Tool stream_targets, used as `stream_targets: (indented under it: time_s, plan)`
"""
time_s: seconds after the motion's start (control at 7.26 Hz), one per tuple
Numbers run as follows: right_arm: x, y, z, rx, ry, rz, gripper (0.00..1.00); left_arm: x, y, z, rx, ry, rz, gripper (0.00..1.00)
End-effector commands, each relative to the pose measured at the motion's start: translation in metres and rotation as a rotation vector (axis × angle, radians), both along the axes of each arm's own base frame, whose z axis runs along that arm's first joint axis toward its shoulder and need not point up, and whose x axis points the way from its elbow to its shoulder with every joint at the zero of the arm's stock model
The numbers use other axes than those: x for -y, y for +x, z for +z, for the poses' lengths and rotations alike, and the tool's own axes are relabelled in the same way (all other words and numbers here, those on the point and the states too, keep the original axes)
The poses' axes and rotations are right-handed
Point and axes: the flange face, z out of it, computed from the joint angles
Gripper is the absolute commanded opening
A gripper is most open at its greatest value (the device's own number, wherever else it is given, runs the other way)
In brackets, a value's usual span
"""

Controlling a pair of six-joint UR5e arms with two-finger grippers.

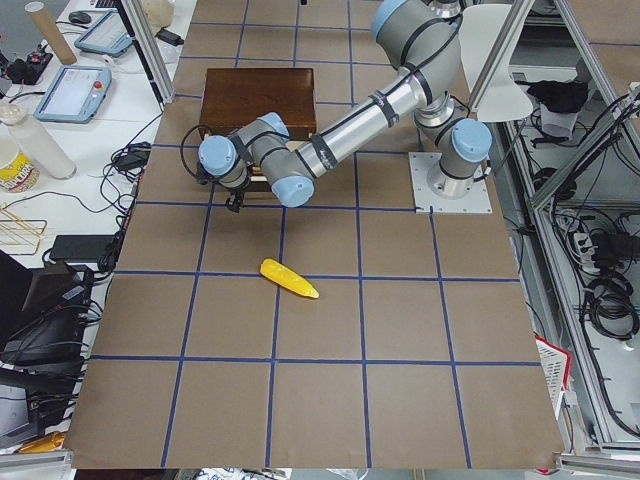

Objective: Open drawer and put corn inside
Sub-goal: 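Pull the drawer outward from the cabinet with the left gripper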

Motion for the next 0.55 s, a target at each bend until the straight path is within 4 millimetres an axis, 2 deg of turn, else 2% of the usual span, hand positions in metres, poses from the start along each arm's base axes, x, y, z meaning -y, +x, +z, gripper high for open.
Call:
stream_targets:
  time_s: [0.0,0.41]
  plan:
    - [0.0001,0.0,0.0001,0.0,-0.001,0.0,1.0,-0.0043,0.0145,-0.0042,-0.004,0.003,-0.001,1.0]
    - [-0.0005,0.0,0.0008,0.0,-0.001,0.0,1.0,-0.0019,0.0174,0.0038,-0.002,-0.001,-0.006,1.0]
